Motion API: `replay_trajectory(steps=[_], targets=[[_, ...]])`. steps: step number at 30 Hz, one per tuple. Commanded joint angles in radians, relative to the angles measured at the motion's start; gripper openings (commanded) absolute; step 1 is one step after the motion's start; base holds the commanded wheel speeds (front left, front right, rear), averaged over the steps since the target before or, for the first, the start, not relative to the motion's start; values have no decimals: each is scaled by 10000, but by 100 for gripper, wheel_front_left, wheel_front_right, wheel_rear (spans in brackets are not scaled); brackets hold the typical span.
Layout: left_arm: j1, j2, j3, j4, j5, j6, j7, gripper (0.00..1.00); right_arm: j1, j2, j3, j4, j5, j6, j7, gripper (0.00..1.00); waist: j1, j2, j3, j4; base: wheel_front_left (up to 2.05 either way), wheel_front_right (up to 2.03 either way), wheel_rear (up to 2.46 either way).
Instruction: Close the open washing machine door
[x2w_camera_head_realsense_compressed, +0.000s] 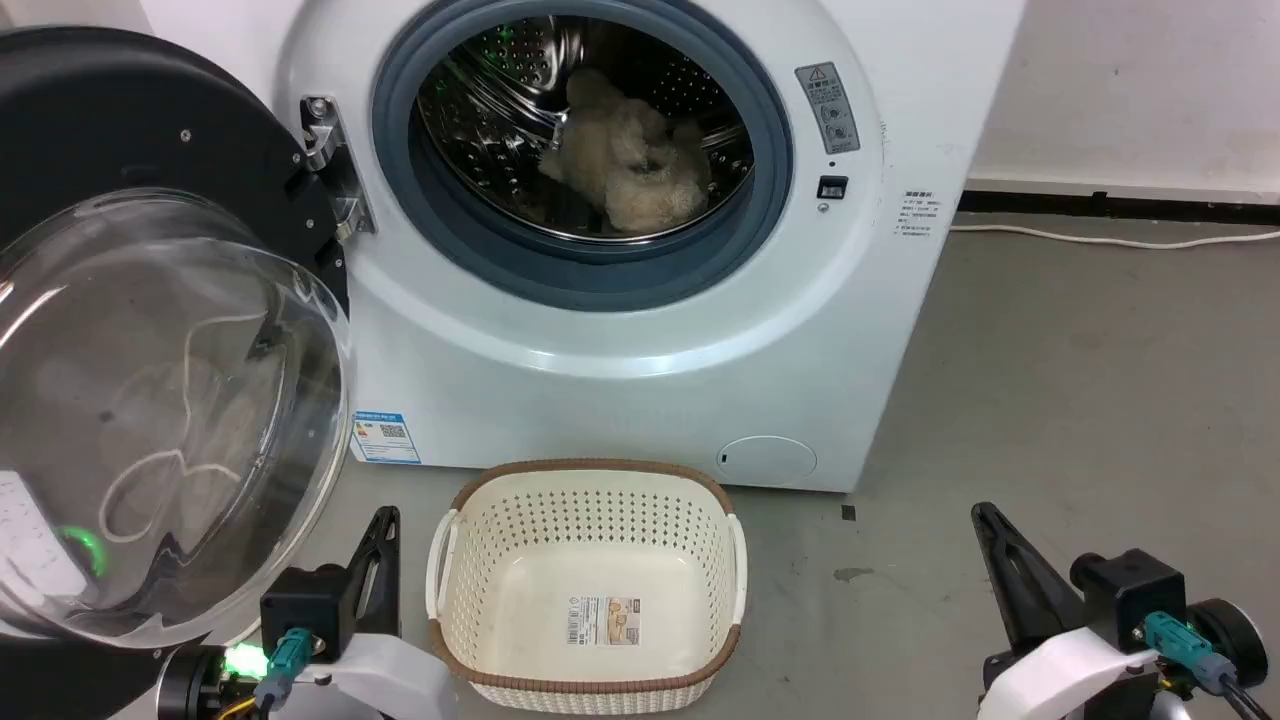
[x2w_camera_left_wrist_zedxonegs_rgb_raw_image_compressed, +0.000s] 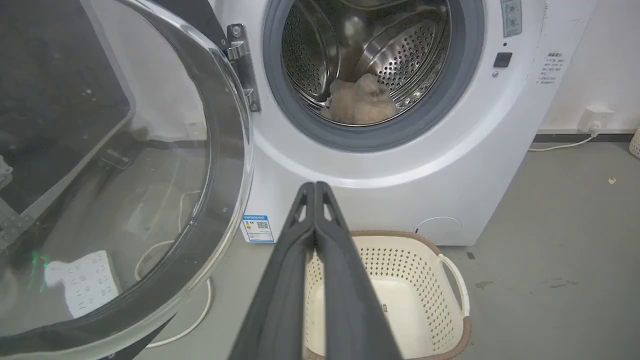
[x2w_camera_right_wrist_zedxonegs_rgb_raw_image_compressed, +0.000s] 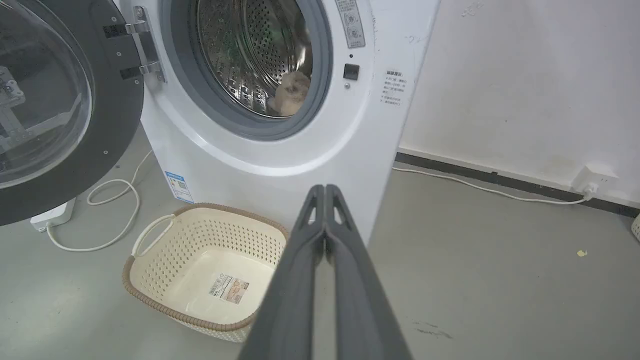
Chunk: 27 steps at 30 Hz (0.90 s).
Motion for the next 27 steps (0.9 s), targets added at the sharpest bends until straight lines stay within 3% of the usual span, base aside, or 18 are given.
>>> replay_trajectory(steps=[1, 27], targets=[[-153, 1, 7, -41, 28, 26, 3, 0, -138, 47, -7, -58, -49, 8, 7, 0, 0, 0, 0, 0, 0, 0, 0], [-153, 1, 7, -41, 28, 26, 3, 0, -138, 47, -7, -58, -49, 8, 7, 0, 0, 0, 0, 0, 0, 0, 0]])
